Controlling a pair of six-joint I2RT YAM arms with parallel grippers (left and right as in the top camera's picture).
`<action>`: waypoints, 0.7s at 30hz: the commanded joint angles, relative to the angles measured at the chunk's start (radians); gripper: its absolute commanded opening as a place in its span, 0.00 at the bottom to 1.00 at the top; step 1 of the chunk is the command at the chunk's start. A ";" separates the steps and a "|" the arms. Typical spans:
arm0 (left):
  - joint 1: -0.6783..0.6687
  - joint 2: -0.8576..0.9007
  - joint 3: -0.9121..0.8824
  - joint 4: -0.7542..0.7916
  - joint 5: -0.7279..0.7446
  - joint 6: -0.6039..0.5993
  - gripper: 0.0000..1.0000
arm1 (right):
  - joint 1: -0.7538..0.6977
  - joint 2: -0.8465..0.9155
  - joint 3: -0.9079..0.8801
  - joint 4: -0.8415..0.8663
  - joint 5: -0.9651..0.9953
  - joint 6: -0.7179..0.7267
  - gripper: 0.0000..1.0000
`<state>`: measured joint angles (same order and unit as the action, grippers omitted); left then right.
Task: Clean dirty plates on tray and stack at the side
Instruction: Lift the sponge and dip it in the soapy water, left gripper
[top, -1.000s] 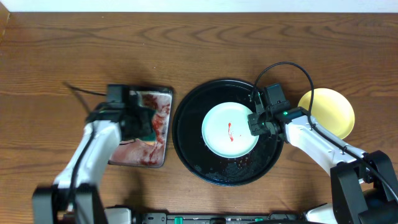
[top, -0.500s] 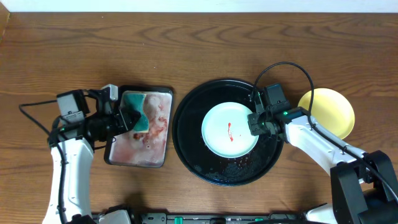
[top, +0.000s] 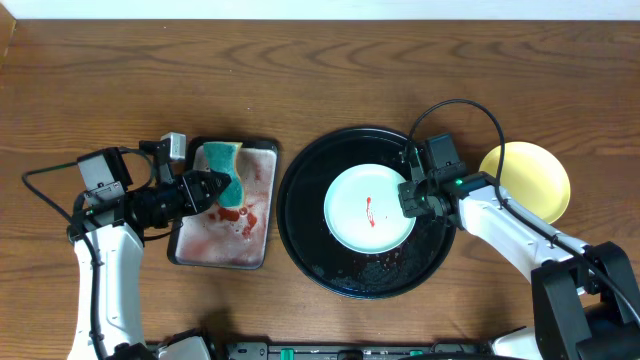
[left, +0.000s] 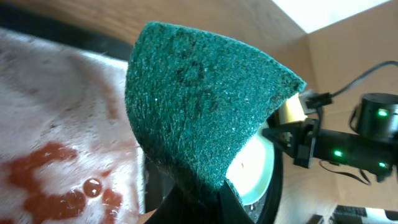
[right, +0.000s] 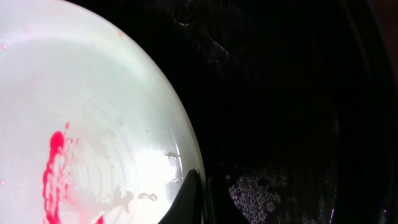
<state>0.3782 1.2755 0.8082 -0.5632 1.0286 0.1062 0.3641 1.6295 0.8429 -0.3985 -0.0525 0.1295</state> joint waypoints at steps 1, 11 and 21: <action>0.005 -0.008 -0.002 0.020 0.095 0.032 0.07 | 0.004 0.009 -0.005 0.003 -0.004 0.003 0.01; 0.005 -0.008 -0.002 0.066 0.222 0.032 0.07 | 0.004 0.009 -0.005 0.003 -0.004 0.003 0.01; 0.005 -0.008 -0.002 0.069 0.221 0.032 0.07 | 0.004 0.009 -0.005 0.002 -0.004 0.003 0.01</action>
<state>0.3782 1.2755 0.8082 -0.4973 1.2098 0.1135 0.3641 1.6295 0.8429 -0.3985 -0.0525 0.1295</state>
